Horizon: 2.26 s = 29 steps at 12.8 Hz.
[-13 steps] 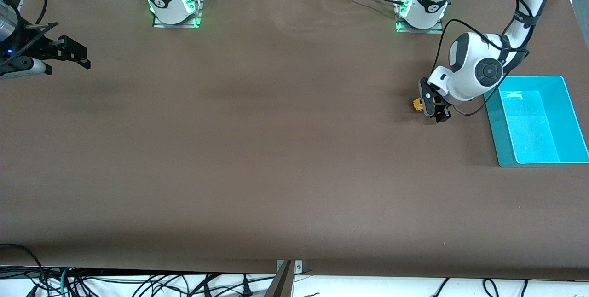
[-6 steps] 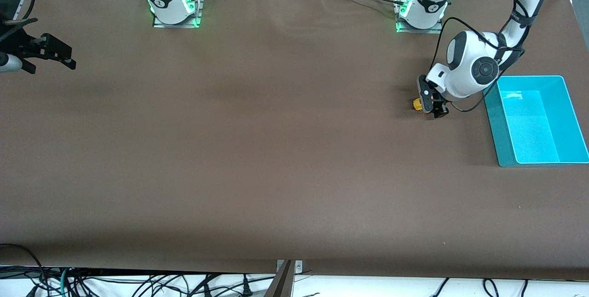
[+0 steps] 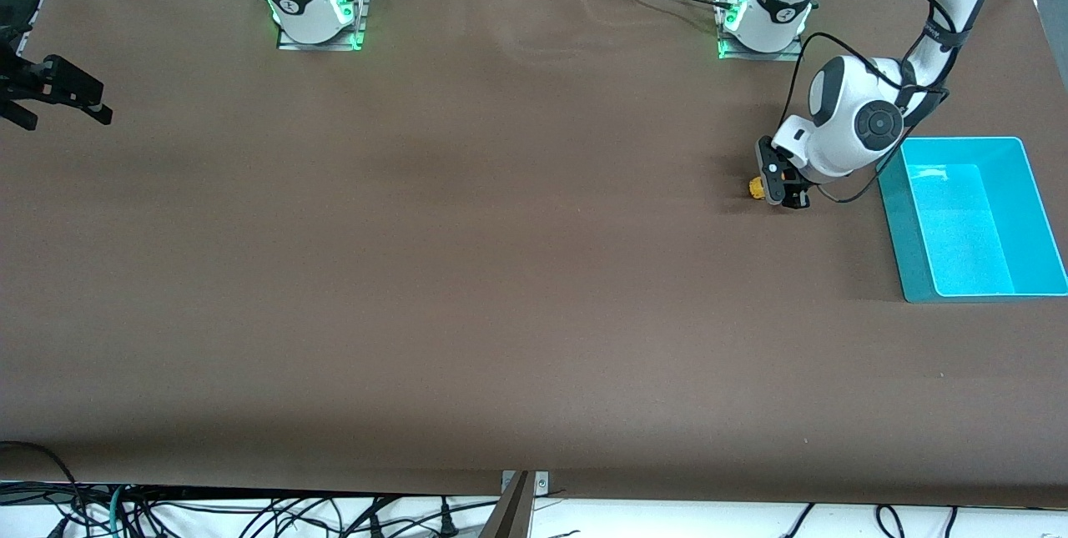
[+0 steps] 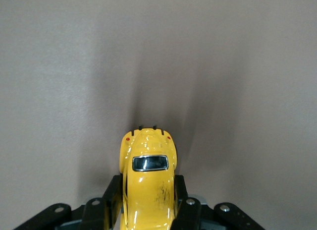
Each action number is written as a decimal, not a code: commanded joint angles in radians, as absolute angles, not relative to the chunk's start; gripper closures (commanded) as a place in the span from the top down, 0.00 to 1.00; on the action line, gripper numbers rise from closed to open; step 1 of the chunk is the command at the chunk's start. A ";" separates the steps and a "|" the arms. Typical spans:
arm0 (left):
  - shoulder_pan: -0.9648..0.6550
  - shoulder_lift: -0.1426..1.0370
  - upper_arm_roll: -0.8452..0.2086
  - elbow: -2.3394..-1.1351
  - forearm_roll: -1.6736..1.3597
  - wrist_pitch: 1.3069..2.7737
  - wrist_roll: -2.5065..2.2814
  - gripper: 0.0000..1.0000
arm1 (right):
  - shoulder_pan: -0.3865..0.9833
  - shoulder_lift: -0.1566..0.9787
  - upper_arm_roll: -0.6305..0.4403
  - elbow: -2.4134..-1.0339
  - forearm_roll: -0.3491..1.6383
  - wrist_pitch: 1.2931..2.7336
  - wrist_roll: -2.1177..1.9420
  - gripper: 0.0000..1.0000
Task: Wind and store yellow beetle car
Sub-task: 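Carry the yellow car with the left gripper over the blue bin, then lower the car into the blue bin and open the left gripper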
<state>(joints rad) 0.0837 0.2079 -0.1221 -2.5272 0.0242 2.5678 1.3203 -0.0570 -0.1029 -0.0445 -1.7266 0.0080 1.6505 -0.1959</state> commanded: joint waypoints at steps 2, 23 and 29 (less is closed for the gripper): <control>0.132 0.140 -0.136 -2.427 0.020 2.360 1.341 0.00 | -0.051 -0.098 -0.049 -1.703 -0.002 1.637 -0.196 1.00; 0.532 0.693 -0.098 -1.503 0.199 1.756 2.003 0.00 | -0.051 -0.098 -0.051 -1.701 -0.002 1.631 -0.198 1.00; 0.544 0.745 -0.081 -1.514 0.347 1.779 1.895 0.00 | -0.051 -0.100 -0.051 -1.701 -0.002 1.629 -0.198 1.00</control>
